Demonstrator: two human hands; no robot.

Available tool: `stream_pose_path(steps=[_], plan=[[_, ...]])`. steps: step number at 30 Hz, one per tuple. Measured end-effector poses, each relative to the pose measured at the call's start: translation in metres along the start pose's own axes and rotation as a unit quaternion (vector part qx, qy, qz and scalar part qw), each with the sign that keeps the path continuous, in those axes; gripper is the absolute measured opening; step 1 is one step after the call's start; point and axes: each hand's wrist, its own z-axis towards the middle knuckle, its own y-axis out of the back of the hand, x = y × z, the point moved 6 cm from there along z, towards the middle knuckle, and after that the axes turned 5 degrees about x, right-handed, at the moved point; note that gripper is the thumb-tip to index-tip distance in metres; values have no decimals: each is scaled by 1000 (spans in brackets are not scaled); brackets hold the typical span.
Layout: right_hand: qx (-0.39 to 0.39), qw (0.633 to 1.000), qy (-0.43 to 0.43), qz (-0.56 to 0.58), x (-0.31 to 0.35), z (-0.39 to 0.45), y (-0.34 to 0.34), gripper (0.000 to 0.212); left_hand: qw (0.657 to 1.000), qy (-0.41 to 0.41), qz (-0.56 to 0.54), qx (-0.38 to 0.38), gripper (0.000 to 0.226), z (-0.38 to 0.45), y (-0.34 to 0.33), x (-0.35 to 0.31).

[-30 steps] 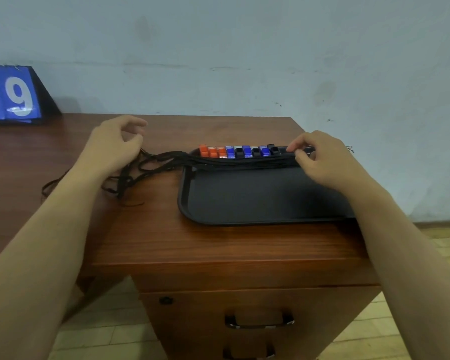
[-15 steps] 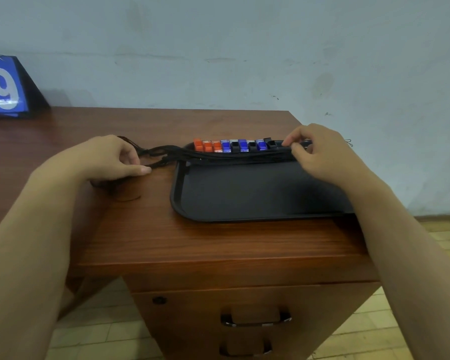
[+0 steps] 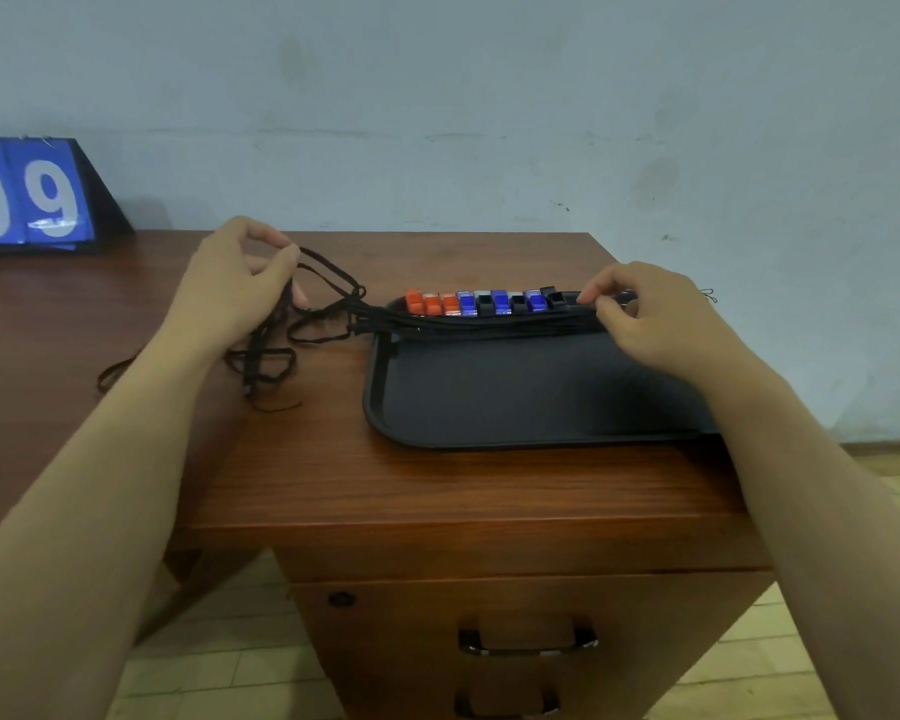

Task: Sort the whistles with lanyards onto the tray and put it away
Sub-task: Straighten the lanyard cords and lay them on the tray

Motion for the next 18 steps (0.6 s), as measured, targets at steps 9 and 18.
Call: stream_pose_path(steps=[9, 18], plan=[[3, 1000, 4, 18, 1, 0, -1, 20, 964, -7, -249, 91, 19, 1, -16, -6], [13, 999, 3, 38, 3, 0, -2, 17, 915, -53, -264, 300, 34, -14, -37, -25]])
